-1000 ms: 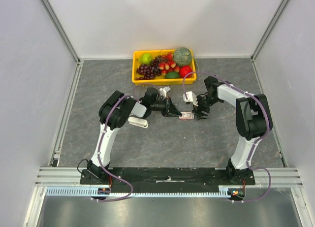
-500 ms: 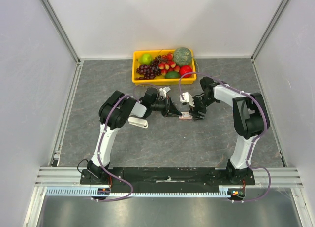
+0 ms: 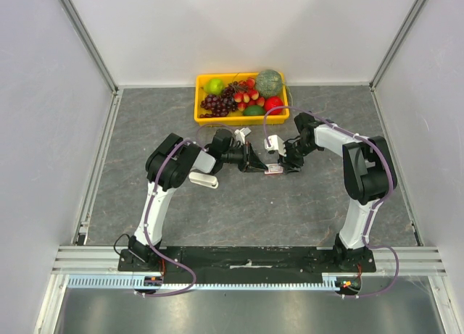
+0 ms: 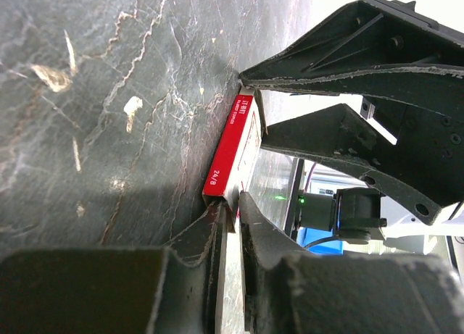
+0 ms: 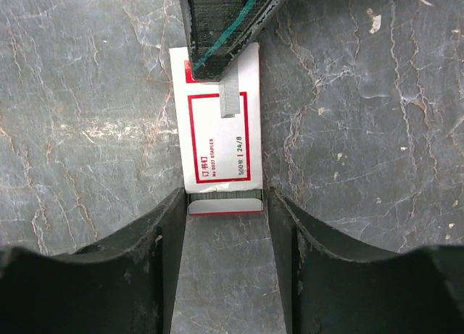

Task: Load the staples into the stapler
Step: Open the staple box at the center of the board.

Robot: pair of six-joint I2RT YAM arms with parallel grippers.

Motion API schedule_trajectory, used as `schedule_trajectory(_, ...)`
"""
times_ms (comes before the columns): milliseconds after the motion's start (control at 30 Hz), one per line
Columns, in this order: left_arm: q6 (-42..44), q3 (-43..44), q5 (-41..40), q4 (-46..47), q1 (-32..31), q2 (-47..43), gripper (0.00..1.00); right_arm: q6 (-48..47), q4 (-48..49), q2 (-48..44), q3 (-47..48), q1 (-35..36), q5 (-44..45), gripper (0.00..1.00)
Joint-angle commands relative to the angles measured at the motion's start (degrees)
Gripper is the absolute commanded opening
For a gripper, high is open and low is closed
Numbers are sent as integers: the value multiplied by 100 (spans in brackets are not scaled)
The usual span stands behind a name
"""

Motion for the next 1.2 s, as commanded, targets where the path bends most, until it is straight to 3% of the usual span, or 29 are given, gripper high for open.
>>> schedule_trajectory(0, -104, -69, 99, 143, 90, 109, 17, -195, -238, 55, 21, 19, 220, 55)
schedule_trajectory(233, -104, -43, 108, 91, 134, 109, 13, -327, -291, 20, 4, 19, 247, 46)
schedule_trajectory(1167, -78, -34, 81, 12, 195, 65, 6, -529, -405, -95, -76, -227, 212, 36)
